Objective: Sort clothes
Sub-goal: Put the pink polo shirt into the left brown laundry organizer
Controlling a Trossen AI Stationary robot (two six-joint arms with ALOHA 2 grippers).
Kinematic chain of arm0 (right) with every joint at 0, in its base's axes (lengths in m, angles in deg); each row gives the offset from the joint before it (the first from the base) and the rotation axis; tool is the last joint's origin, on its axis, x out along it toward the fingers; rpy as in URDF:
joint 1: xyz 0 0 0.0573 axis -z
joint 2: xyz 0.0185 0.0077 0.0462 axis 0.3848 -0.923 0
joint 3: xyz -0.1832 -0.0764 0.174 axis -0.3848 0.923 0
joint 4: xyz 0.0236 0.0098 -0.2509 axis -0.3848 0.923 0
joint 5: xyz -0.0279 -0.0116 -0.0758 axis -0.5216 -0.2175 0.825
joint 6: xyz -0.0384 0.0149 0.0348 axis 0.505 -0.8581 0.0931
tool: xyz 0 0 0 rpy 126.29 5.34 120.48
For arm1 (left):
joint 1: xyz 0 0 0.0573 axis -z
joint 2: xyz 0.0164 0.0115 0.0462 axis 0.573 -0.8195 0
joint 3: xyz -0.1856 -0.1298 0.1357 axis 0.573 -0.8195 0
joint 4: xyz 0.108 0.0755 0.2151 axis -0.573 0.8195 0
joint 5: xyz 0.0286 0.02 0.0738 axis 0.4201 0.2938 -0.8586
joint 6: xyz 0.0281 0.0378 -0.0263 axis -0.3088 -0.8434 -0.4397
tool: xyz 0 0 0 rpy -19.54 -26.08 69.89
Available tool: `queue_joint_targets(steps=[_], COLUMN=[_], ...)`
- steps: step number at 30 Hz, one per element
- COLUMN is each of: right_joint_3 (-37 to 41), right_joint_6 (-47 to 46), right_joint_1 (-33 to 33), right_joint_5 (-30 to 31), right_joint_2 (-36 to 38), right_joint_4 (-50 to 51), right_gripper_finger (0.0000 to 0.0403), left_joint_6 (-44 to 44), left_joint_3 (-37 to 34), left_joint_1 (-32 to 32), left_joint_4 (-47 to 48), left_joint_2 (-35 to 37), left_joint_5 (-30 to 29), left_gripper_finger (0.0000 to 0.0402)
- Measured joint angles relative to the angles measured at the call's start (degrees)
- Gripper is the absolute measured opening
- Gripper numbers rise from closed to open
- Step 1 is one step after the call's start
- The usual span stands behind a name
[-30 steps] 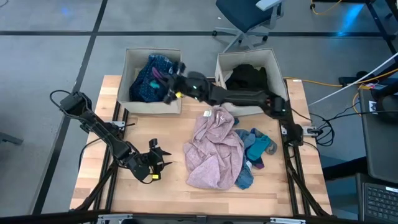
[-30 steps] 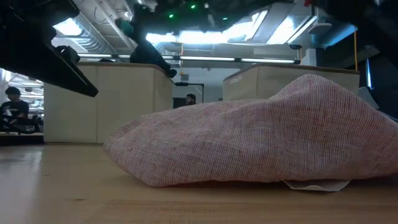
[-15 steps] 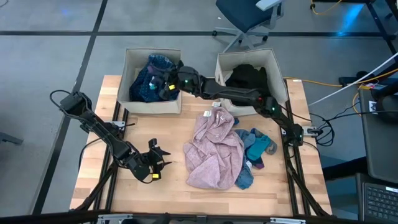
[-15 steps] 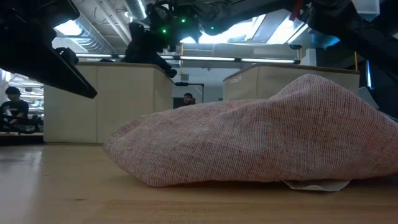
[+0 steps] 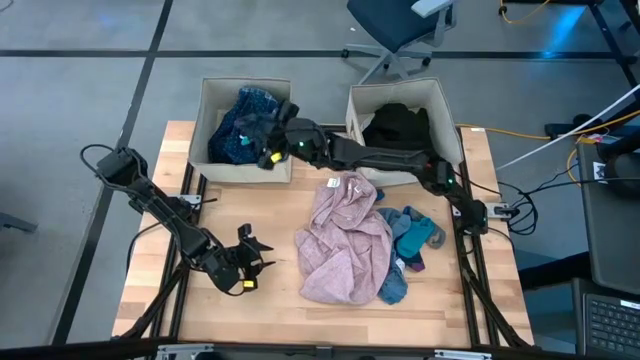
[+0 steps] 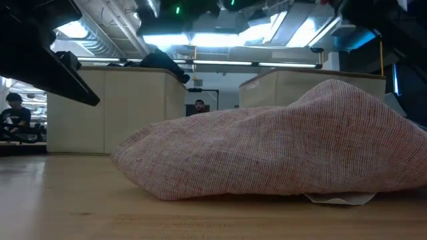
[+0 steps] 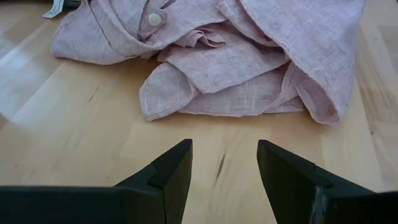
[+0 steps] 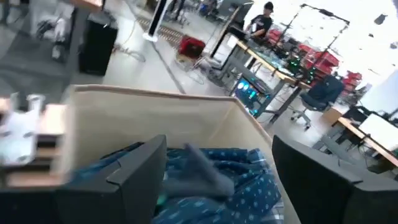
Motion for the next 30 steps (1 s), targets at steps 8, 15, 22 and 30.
queue_joint_targets(steps=[8, 15, 22, 30], right_joint_3=[0.0, 0.0, 7.9, 24.9], right_joint_6=[-2.8, -13.7, -24.1, -33.9], right_joint_1=[-8.4, -14.3, -19.7, -26.9], right_joint_5=[0.7, 0.4, 2.2, 5.5], right_joint_2=[8.6, 12.7, 12.8, 17.2], right_joint_4=[29.5, 50.9, 57.5, 55.5], right_gripper_finger=[0.0293, 0.0293, 0.0293, 0.0293], left_joint_6=[0.2, 1.1, 0.0, -2.8], left_joint_3=[0.0, 0.0, 0.0, 0.0], left_joint_1=[0.0, 0.3, -0.2, -0.2], left_joint_4=[0.7, 0.6, 0.0, -4.3], left_joint_2=[0.0, 0.0, 0.0, 0.0], left_joint_5=[0.0, 0.0, -1.4, -3.8], left_gripper_finger=[0.0172, 0.0172, 0.0172, 0.0172])
